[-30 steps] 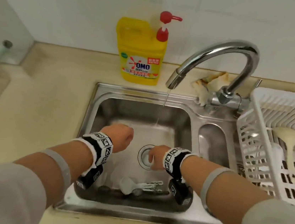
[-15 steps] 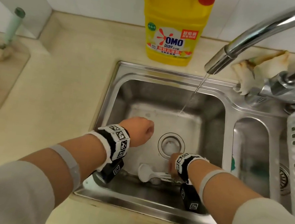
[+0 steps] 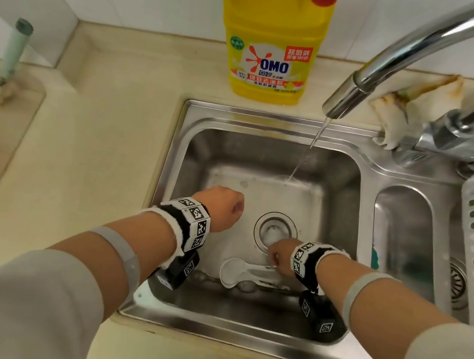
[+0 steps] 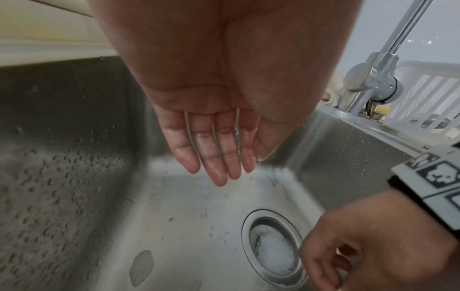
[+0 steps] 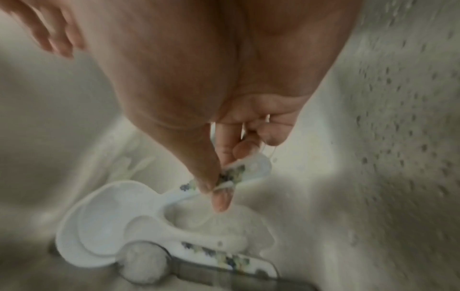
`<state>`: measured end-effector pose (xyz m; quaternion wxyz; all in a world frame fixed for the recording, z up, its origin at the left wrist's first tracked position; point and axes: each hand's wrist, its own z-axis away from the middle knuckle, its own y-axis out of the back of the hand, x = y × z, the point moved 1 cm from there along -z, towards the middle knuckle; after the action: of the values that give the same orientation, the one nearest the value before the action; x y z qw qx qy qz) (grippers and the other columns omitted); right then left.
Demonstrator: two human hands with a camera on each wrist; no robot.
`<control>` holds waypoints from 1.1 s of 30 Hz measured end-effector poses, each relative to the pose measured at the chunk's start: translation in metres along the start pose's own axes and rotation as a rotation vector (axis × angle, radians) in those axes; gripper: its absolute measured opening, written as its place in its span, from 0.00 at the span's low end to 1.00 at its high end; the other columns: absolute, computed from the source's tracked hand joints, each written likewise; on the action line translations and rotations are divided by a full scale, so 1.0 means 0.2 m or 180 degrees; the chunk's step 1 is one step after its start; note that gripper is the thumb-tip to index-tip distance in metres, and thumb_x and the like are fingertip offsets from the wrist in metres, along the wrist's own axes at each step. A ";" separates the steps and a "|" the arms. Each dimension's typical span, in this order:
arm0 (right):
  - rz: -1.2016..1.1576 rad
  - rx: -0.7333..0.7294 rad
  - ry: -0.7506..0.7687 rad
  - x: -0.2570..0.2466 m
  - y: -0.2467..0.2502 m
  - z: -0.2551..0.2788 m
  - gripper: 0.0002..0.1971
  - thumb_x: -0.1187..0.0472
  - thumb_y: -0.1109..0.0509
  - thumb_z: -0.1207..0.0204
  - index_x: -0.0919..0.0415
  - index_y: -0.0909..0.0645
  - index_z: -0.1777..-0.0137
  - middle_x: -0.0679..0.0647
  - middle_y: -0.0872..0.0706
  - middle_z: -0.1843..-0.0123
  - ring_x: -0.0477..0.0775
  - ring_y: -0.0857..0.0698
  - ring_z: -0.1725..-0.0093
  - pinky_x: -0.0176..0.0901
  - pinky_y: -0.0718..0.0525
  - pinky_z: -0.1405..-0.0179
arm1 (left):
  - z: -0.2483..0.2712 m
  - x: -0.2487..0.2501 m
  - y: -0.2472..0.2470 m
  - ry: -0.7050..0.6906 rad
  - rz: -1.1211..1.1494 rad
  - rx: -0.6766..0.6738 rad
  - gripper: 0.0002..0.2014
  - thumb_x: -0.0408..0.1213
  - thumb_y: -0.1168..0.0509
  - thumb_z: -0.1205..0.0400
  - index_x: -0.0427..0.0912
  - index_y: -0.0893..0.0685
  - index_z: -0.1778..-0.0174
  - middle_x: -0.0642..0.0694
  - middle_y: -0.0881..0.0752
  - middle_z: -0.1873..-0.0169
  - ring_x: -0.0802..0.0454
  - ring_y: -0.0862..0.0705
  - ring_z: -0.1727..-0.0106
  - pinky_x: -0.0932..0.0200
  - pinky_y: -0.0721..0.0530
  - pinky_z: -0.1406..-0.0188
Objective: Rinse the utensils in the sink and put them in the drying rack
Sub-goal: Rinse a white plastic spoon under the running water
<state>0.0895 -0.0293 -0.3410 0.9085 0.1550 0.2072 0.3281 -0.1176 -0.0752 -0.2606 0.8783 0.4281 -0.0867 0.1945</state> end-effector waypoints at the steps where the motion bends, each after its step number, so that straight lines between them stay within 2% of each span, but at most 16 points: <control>1: -0.0160 0.0240 0.0035 0.01 0.02 0.02 0.10 0.65 0.33 0.25 0.56 0.15 0.47 0.54 0.11 0.46 0.59 0.14 0.46 0.40 0.20 0.51 | -0.01 0.01 0.01 0.0004 -0.0017 0.0003 0.09 0.43 0.41 0.18 0.52 0.17 0.49 0.48 0.12 0.47 0.45 0.14 0.47 0.46 0.13 0.44; 4: -0.0766 0.1048 0.0024 0.03 0.10 0.08 0.06 0.63 0.34 0.23 0.49 0.19 0.55 0.47 0.17 0.56 0.54 0.18 0.54 0.38 0.24 0.56 | -0.03 0.02 0.03 0.0030 -0.0093 -0.0020 0.09 0.43 0.42 0.17 0.52 0.17 0.48 0.48 0.12 0.46 0.45 0.14 0.47 0.46 0.13 0.44; 6: -0.1206 0.1517 -0.0042 0.05 0.15 0.12 0.08 0.62 0.32 0.23 0.46 0.22 0.60 0.46 0.17 0.58 0.54 0.16 0.56 0.40 0.20 0.58 | -0.04 0.04 0.04 0.0042 -0.0146 0.0003 0.10 0.44 0.42 0.17 0.51 0.17 0.47 0.47 0.13 0.45 0.45 0.14 0.47 0.46 0.13 0.44; 9: -0.1802 0.1985 -0.0032 0.09 0.24 0.19 0.10 0.63 0.30 0.25 0.46 0.21 0.63 0.46 0.15 0.61 0.53 0.15 0.60 0.43 0.15 0.62 | -0.07 0.04 0.07 0.0080 -0.0144 0.0059 0.11 0.44 0.41 0.17 0.51 0.18 0.41 0.47 0.15 0.42 0.46 0.16 0.44 0.46 0.15 0.40; 12: -0.2169 0.2399 -0.0065 0.14 0.34 0.30 0.09 0.63 0.28 0.24 0.49 0.18 0.62 0.44 0.14 0.61 0.48 0.16 0.60 0.34 0.21 0.65 | -0.11 0.06 0.09 0.0119 0.0034 0.0091 0.17 0.46 0.37 0.17 0.52 0.23 0.31 0.46 0.18 0.35 0.45 0.18 0.37 0.45 0.19 0.33; 14: -0.2468 0.2715 -0.0046 0.18 0.40 0.38 0.07 0.63 0.28 0.26 0.51 0.15 0.62 0.45 0.12 0.62 0.47 0.15 0.61 0.37 0.19 0.63 | -0.15 0.08 0.12 0.0109 0.0192 0.0169 0.21 0.46 0.36 0.16 0.51 0.26 0.26 0.45 0.19 0.31 0.43 0.18 0.34 0.46 0.20 0.32; 16: -0.2897 0.2980 0.0037 0.23 0.45 0.44 0.07 0.64 0.28 0.26 0.52 0.14 0.62 0.48 0.10 0.64 0.47 0.15 0.66 0.43 0.15 0.62 | -0.19 0.11 0.16 0.0053 0.0448 0.0314 0.21 0.44 0.36 0.15 0.49 0.26 0.26 0.43 0.17 0.32 0.41 0.17 0.34 0.50 0.20 0.34; 19: -0.3645 0.3102 0.0188 0.27 0.49 0.51 0.07 0.65 0.27 0.22 0.54 0.11 0.59 0.54 0.08 0.65 0.50 0.12 0.66 0.47 0.10 0.59 | -0.25 0.18 0.20 -0.0044 0.1008 0.0589 0.15 0.39 0.33 0.18 0.50 0.20 0.34 0.44 0.14 0.38 0.43 0.16 0.38 0.53 0.18 0.39; 21: -0.4139 0.3188 0.0277 0.28 0.52 0.54 0.04 0.67 0.27 0.21 0.59 0.11 0.56 0.57 0.08 0.64 0.51 0.12 0.66 0.48 0.10 0.58 | -0.29 0.22 0.23 -0.0032 0.1472 0.0733 0.15 0.34 0.33 0.21 0.52 0.18 0.39 0.45 0.14 0.40 0.43 0.16 0.40 0.49 0.14 0.41; 23: -0.4502 0.3316 0.0334 0.29 0.53 0.56 0.03 0.67 0.26 0.21 0.62 0.11 0.54 0.60 0.08 0.63 0.52 0.13 0.66 0.48 0.11 0.59 | -0.34 0.25 0.26 -0.0053 0.1801 0.0878 0.17 0.30 0.33 0.23 0.50 0.17 0.39 0.44 0.15 0.40 0.42 0.17 0.39 0.48 0.13 0.41; 27: -0.4962 0.3478 0.0501 0.29 0.58 0.59 0.03 0.68 0.26 0.21 0.63 0.11 0.54 0.62 0.09 0.62 0.53 0.13 0.66 0.45 0.12 0.60 | -0.38 0.30 0.31 0.0007 0.2144 0.1101 0.20 0.28 0.33 0.24 0.43 0.18 0.36 0.43 0.16 0.38 0.44 0.18 0.38 0.51 0.19 0.37; 29: -0.5234 0.3522 0.0550 0.28 0.60 0.60 0.02 0.67 0.26 0.21 0.65 0.11 0.52 0.63 0.09 0.62 0.53 0.13 0.65 0.44 0.11 0.60 | -0.38 0.31 0.34 -0.0022 0.2351 0.1062 0.20 0.29 0.31 0.25 0.40 0.17 0.36 0.40 0.14 0.40 0.42 0.17 0.40 0.46 0.16 0.36; 31: -0.5531 0.3572 0.0596 0.26 0.62 0.61 0.04 0.66 0.27 0.20 0.64 0.11 0.51 0.61 0.11 0.63 0.52 0.14 0.65 0.43 0.12 0.62 | -0.39 0.31 0.33 -0.0031 0.2715 0.0969 0.24 0.37 0.29 0.31 0.40 0.16 0.38 0.39 0.13 0.42 0.39 0.15 0.40 0.38 0.14 0.39; 33: -0.5654 0.3620 0.0677 0.24 0.63 0.61 0.06 0.66 0.30 0.18 0.62 0.10 0.52 0.59 0.12 0.64 0.52 0.15 0.65 0.42 0.13 0.62 | -0.41 0.30 0.31 -0.0039 0.3115 0.0881 0.26 0.43 0.26 0.37 0.42 0.13 0.42 0.38 0.11 0.44 0.37 0.13 0.41 0.35 0.12 0.42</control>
<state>0.1141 0.0775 -0.1949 0.5934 0.3208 0.4476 -0.5871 -0.0897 0.0398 -0.2466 0.6189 0.4508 -0.2557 0.5902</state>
